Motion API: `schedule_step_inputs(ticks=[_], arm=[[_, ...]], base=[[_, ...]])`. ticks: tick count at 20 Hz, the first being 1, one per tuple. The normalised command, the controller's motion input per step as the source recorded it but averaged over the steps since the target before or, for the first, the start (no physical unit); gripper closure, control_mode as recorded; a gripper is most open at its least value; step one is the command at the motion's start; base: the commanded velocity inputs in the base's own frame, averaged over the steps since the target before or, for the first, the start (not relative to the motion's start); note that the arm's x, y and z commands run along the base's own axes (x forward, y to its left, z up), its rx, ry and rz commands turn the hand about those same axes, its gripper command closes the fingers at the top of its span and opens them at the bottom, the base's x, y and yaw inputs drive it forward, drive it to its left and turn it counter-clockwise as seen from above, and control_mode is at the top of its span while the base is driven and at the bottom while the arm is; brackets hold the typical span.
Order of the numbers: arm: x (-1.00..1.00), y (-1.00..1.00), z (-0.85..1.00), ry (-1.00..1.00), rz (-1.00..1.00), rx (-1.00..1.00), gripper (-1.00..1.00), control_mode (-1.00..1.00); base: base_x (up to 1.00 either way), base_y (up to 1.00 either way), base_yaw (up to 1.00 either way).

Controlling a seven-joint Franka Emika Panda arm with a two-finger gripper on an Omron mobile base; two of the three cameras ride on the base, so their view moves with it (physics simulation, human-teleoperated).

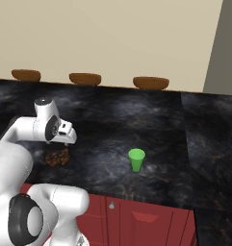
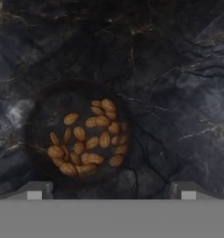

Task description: Pick the cup and jar and place them in the sink. Then turn on the water.

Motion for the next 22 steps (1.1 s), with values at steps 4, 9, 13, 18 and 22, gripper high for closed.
schedule_step_inputs(ticks=[4,9,13,18,22], arm=[[0.08,0.00,-0.11,0.00,0.00,0.00,-1.00,-1.00],[0.02,0.00,-0.12,0.00,0.00,0.00,-1.00,-1.00],[0.17,0.00,-0.09,0.00,0.00,0.00,-1.00,-1.00],[0.11,0.00,-0.13,0.00,0.00,0.00,-1.00,-1.00],[0.08,0.00,-0.14,0.00,0.00,0.00,-1.00,-1.00]], base=[[0.00,0.00,0.00],[0.00,0.00,0.00],[0.00,0.00,0.00],[0.00,0.00,0.00],[0.00,0.00,0.00]])
